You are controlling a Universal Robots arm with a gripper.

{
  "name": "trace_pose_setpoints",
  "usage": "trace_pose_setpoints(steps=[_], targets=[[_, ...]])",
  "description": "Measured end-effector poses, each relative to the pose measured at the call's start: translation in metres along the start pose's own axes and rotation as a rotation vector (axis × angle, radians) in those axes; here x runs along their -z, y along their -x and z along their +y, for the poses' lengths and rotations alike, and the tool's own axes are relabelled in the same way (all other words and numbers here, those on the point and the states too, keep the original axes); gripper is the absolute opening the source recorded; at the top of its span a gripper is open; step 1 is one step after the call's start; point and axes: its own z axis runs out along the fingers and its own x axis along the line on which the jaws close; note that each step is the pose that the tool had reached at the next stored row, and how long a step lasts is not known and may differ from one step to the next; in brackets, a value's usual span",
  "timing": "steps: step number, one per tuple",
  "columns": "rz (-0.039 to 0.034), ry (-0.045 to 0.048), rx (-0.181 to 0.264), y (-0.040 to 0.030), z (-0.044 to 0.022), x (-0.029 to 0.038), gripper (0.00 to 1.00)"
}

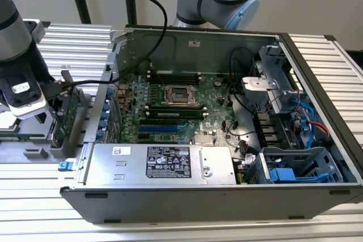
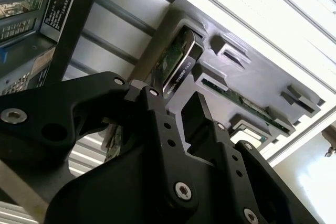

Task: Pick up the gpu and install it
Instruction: 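Pick up the gpu and move the gpu toward the slot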

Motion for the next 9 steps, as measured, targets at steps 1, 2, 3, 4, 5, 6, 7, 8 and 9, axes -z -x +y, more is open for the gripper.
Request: trace_pose_setpoints(steps=[1,2,3,4,5,6,7,8,9], targets=[[0.0000,0.0000,0.000,0.0000,0.0000,-0.0004,1.00],[0.0001,-0.0001,0.000,0.0000,0.0000,-0.0009,1.00],[0.0000,0.0000,0.000,0.0000,-0.0001,-0.0014,1.00],[0.0000,0.0000,0.000,0.0000,-0.0001,-0.0018,1.00],[0.0000,-0.0001,0.000,0.0000,-0.0001,-0.0022,1.00],[0.0000,-0.0001,0.000,0.0000,-0.0001,-0.0027,1.00],[0.0000,-0.0001,0.000,0.0000,-0.0002,-0.0031,1.00],[0.0000,-0.0002,0.000,0.0000,-0.0002,-0.0035,1.00],[0.0000,-0.0002,0.000,0.0000,-0.0002,-0.0040,1.00]])
